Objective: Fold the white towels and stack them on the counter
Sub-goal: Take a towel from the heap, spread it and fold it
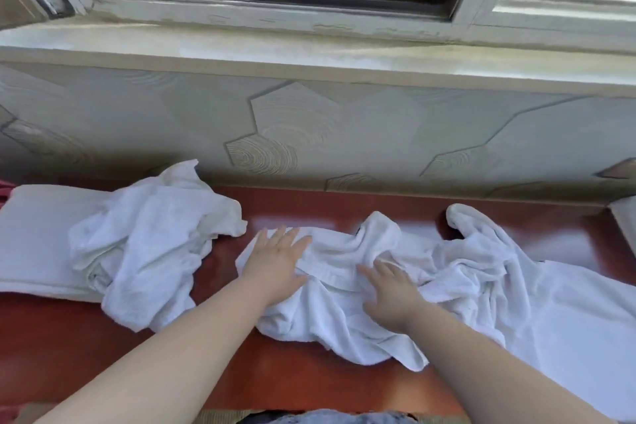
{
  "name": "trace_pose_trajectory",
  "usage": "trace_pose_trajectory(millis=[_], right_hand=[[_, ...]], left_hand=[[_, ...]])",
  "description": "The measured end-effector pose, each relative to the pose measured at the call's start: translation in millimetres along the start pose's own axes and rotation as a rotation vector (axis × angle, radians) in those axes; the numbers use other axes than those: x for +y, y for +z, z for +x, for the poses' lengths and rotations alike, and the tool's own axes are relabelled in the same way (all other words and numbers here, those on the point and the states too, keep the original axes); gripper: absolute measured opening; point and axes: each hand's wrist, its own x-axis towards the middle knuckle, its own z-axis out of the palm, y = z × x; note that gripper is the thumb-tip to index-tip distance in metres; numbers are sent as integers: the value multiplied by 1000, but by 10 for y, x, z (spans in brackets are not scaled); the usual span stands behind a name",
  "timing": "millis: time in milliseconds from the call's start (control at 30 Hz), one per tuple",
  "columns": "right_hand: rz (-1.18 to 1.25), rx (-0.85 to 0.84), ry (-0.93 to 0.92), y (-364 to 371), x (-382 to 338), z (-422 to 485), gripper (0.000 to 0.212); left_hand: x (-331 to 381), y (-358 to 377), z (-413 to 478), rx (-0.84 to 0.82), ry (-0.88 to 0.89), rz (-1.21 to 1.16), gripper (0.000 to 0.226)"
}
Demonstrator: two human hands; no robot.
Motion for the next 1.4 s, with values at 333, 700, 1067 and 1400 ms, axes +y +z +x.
trace_pose_trajectory(millis=[333,700,1067,1400], right_hand=[[413,241,-252,-78,145,-509,86],[189,544,249,-323,1972,-532,59],[240,114,303,-703,3328,-508,68],[405,389,136,-763,3704,-724,47]], left_hand=[[1113,109,222,234,52,-495,22],[1814,-1233,181,637,-243,-1027,41],[3255,-1078,285,240,-321,-927,26],[3829,-795,506,172,-417,-749,42]])
